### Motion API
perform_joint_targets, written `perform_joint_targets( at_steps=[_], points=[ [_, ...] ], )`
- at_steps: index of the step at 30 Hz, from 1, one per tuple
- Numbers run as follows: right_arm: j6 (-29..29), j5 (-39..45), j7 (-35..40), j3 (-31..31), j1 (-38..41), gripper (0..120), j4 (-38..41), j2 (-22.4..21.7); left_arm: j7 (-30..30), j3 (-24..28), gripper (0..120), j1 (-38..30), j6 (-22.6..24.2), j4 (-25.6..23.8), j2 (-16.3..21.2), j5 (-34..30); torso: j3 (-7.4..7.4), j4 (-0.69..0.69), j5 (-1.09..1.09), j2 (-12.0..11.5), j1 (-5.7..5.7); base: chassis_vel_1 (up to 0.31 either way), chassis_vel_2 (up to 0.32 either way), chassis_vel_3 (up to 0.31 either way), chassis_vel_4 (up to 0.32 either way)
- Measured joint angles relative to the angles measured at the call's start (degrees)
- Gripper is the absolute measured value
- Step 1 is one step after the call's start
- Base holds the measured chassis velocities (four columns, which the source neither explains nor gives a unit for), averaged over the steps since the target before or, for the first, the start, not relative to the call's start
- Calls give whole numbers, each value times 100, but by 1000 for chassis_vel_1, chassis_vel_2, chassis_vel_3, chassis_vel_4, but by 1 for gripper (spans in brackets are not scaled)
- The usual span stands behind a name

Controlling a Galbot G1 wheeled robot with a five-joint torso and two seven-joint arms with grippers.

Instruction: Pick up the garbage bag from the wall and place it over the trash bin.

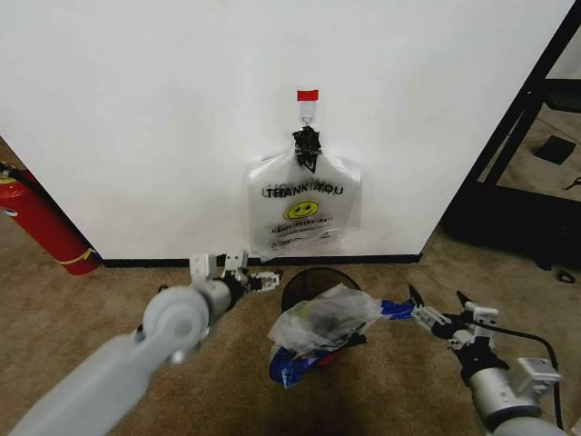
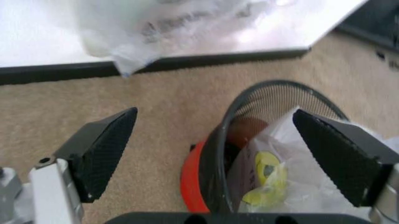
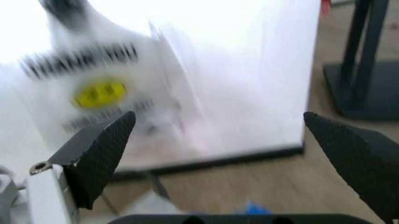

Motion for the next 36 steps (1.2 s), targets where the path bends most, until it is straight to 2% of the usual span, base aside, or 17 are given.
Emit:
perform_joint_targets(
  at_steps=[1, 5, 7, 11, 15, 20, 22, 24, 28, 30, 31, 36],
  points=[
    [252, 3, -203, 82, -44, 100, 20, 65, 122, 277, 97, -278, 94, 210, -51, -10, 0, 1, 0, 0, 0, 0, 0, 0, 0],
    [617, -6, -466, 157, -151, 100, 82, 178, 238, 855, 95, -710, 195, 765, -261, 15, 0, -1, 0, 0, 0, 0, 0, 0, 0],
    [635, -12, -476, 165, -165, 100, 94, 192, 250, 921, 95, -756, 200, 855, -295, 31, 0, -1, 0, 0, 0, 0, 0, 0, 0],
    [635, -98, -456, 226, -241, 100, 108, 242, 364, 1333, 94, -963, 197, 1472, -544, 153, 0, 0, 1, 0, 0, 0, 0, 0, 0],
    [596, -106, -392, 229, -244, 100, 59, 248, 398, 1417, 94, -953, 189, 1630, -676, 174, 0, 2, 1, 0, 0, 0, 0, 0, 0],
    [557, -121, -338, 125, -229, 100, 24, 263, 273, 1396, 76, -914, 63, 1899, -993, 221, 0, -2, 1, 0, 0, 0, 0, 0, 0],
    [554, -130, -335, 115, -225, 100, 18, 263, 264, 1390, 72, -909, 48, 1902, -995, 226, 0, -1, 1, 0, 0, 0, 0, 0, 0],
    [545, -140, -315, 85, -205, 100, -15, 260, 231, 1385, 61, -888, 8, 1931, -994, 240, 0, 2, 0, 0, 0, 0, 0, 0, 0],
    [489, -179, -249, 11, -148, 100, -50, 254, 190, 1356, 45, -867, -53, 1985, -990, 257, -1, 1, 1, 0, 0, 0, 0, 0, 0],
    [474, -194, -226, -14, -130, 100, -57, 251, 188, 1355, 42, -862, -59, 1992, -985, 261, 0, 1, 1, 0, 0, 0, 0, 0, 0],
    [457, -206, -199, -42, -110, 100, -63, 247, 187, 1356, 35, -854, -67, 2002, -981, 277, 0, 1, 0, 0, 0, 0, 0, 0, 0],
    [427, -258, -156, -118, -74, 100, -65, 245, 122, 1320, 19, -790, -111, 1951, -970, 303, 0, -1, -1, 0, 0, 0, 0, 0, 0]
  ],
)
